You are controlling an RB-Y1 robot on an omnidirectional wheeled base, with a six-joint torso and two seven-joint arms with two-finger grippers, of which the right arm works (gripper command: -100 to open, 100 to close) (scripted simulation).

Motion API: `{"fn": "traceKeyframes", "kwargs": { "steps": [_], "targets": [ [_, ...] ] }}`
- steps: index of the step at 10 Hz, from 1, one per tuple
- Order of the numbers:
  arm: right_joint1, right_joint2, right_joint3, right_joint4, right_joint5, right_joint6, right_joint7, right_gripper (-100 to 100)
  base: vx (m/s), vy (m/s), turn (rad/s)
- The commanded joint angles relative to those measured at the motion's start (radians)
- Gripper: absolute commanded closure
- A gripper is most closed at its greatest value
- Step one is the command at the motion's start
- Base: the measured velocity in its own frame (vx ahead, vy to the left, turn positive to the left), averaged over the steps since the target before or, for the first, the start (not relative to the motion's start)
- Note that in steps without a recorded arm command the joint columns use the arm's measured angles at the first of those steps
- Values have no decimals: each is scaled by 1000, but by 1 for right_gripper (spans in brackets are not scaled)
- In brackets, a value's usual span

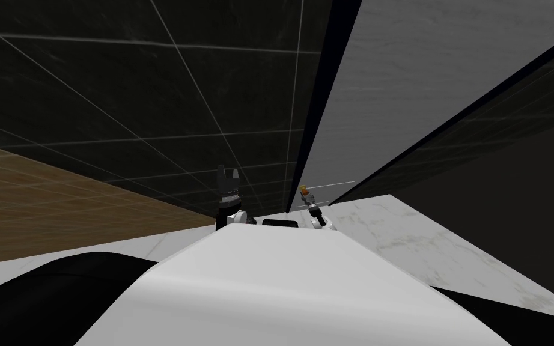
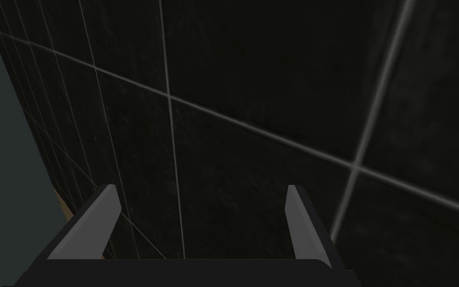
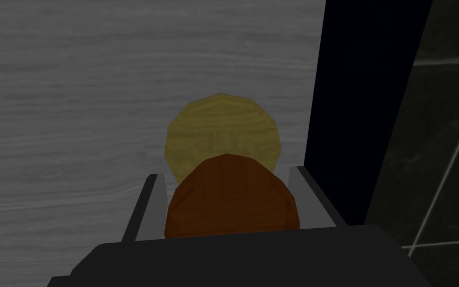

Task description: Pull the door open

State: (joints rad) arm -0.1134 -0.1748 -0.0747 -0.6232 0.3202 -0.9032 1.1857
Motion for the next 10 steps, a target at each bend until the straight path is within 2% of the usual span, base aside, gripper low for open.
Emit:
{"fn": "traceKeyframes", "kwargs": {
  "steps": [1,4,10],
  "targets": [
    [2,1,1,0,0,-1,0,100,-28,3,-5],
    [2,1,1,0,0,-1,0,100,-9,-1,-4],
    [7,-7,10,2,-43,6,-144,100,-33,-18,64]
  ]
}}
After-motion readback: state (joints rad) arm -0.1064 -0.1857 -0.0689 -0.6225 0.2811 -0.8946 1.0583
